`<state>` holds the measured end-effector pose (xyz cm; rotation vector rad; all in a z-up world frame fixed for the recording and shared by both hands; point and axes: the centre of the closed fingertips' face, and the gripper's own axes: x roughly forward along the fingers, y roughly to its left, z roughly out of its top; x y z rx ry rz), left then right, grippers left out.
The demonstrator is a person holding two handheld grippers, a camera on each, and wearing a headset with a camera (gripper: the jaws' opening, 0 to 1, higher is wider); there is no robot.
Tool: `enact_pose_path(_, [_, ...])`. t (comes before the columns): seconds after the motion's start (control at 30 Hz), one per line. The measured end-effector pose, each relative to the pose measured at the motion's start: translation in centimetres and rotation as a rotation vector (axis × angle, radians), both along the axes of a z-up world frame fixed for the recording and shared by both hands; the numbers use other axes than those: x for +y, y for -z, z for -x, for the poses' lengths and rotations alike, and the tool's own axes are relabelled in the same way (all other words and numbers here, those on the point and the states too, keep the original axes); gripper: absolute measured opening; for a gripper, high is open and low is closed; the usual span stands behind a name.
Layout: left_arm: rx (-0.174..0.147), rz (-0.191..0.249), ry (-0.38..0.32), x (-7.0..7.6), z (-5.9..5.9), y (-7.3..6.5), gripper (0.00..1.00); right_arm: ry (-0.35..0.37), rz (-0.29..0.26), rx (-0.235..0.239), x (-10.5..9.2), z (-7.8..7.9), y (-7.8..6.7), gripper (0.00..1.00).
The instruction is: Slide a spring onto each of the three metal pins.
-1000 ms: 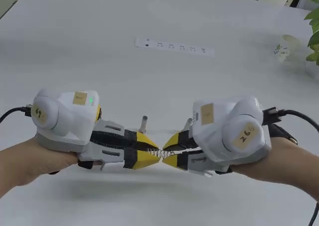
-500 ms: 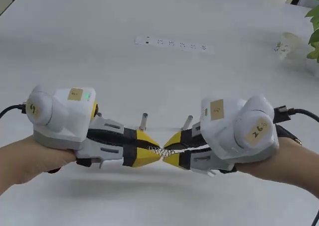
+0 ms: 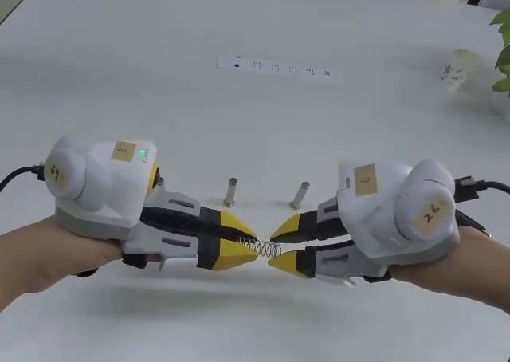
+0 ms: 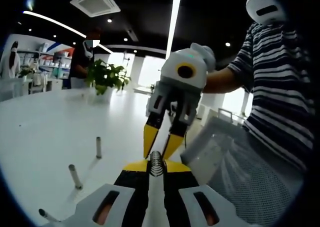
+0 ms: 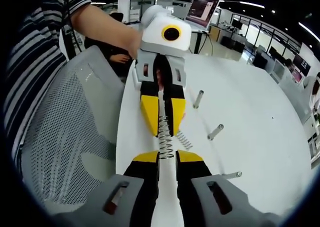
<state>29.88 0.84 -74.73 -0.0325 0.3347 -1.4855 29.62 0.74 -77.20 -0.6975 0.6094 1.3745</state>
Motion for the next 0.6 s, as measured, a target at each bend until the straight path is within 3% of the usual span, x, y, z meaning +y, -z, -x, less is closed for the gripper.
enact_pose_path(0.43, [0.004, -0.019, 0.009, -0.07, 0.32, 0.44, 0.02, -0.011, 0.022, -0.011, -0.09, 0.34, 0.36, 0.08])
enact_pose_path(0.6, [-0.002, -0.020, 0.010, -0.10, 0.34, 0.49, 0.02, -0.029, 0.041, -0.037, -0.09, 0.41, 0.29, 0.08])
